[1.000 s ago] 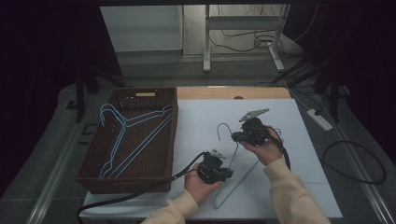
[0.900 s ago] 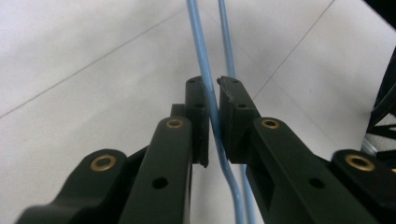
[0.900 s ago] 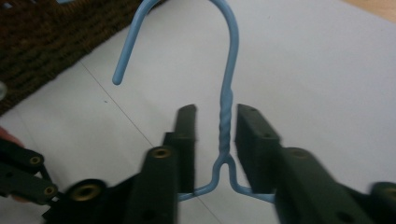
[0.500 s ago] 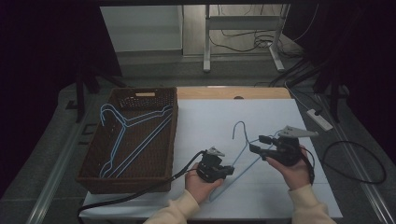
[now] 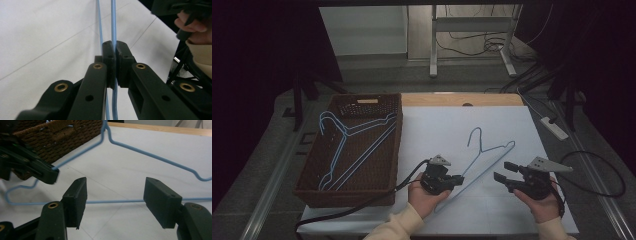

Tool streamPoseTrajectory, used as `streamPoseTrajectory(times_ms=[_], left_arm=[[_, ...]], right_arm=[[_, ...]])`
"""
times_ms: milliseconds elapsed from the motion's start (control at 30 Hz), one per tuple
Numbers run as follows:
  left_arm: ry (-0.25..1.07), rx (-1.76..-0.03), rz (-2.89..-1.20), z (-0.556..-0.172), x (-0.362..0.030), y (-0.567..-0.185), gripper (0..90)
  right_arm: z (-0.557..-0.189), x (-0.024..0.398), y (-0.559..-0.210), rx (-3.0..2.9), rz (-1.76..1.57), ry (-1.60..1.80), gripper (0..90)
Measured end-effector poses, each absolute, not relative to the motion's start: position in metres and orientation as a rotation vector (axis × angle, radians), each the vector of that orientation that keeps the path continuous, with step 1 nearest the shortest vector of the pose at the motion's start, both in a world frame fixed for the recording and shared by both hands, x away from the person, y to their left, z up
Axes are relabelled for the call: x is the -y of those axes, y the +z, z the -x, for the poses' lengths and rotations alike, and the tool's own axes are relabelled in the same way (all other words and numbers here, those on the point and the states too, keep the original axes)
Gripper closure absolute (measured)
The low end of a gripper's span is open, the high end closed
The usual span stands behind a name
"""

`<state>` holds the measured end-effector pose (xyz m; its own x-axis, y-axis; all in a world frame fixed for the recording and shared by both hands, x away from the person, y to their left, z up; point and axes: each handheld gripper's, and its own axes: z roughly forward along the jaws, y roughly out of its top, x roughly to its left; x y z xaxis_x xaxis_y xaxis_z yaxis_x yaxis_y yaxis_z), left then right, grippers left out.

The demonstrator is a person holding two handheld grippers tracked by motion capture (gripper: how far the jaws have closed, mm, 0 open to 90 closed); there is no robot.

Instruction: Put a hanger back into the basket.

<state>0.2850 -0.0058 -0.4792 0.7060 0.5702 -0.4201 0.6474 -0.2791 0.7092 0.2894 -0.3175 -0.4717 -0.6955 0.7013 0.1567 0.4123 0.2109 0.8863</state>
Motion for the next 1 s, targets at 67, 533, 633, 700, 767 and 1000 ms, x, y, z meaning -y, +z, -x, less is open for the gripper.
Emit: streamPoseTrajectory(times_ms=[67,533,633,700,767,1000], left_arm=[[-0.095,-0.927,-1.959,-0.283,0.004,-0.474,86.4],[-0.018,-0.854,-1.937,-0.273,-0.023,-0.429,86.5],[0.001,-0.846,-1.935,-0.271,-0.029,-0.421,86.5],[0.007,-0.838,-1.932,-0.269,-0.034,-0.415,86.5],[0.014,-0.829,-1.929,-0.268,-0.038,-0.410,86.5],[0.047,-0.799,-1.914,-0.262,-0.056,-0.391,86.5]], right_arm=[[-0.289,0.319,-0.472,-2.204,-1.049,1.480,36.6],[-0.288,0.319,-0.473,-2.196,-1.038,1.488,37.0],[-0.288,0.319,-0.473,-2.195,-1.035,1.490,37.0],[-0.288,0.319,-0.472,-2.193,-1.035,1.495,37.0],[-0.288,0.319,-0.473,-2.194,-1.035,1.494,37.0],[-0.289,0.319,-0.473,-2.198,-1.032,1.494,37.0]])
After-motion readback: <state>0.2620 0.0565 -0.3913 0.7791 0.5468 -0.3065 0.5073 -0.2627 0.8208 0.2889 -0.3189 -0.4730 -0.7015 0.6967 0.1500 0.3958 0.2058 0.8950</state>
